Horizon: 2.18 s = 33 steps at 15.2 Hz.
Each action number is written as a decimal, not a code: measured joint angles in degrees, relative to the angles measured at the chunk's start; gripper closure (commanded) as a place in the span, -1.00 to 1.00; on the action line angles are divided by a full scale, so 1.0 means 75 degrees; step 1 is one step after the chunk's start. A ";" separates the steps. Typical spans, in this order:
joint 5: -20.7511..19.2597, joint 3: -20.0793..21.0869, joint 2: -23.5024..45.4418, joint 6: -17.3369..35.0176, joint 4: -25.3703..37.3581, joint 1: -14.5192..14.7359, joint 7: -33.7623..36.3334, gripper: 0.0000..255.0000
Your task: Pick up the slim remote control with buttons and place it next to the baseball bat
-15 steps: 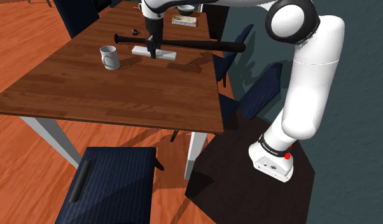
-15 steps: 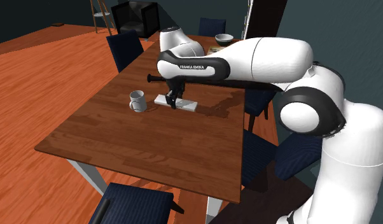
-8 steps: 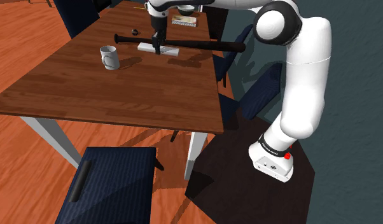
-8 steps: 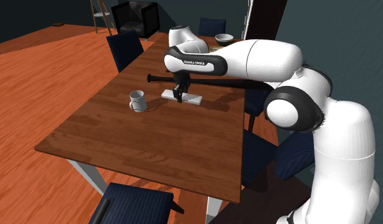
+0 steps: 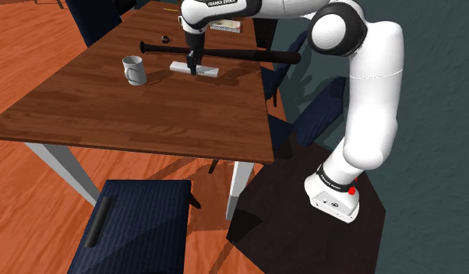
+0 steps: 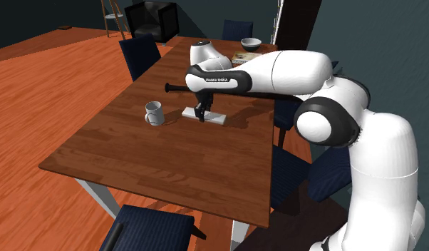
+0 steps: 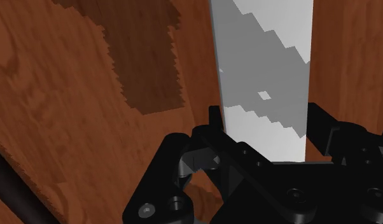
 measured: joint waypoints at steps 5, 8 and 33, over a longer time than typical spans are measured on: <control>-0.0019 -0.0010 0.0091 0.0444 -0.0353 -0.0007 0.0019 1.00; -0.0029 -0.0019 0.0158 0.0705 -0.0548 -0.0019 0.0020 1.00; -0.0025 -0.0012 0.0102 0.0625 -0.0506 -0.0005 0.0037 -1.00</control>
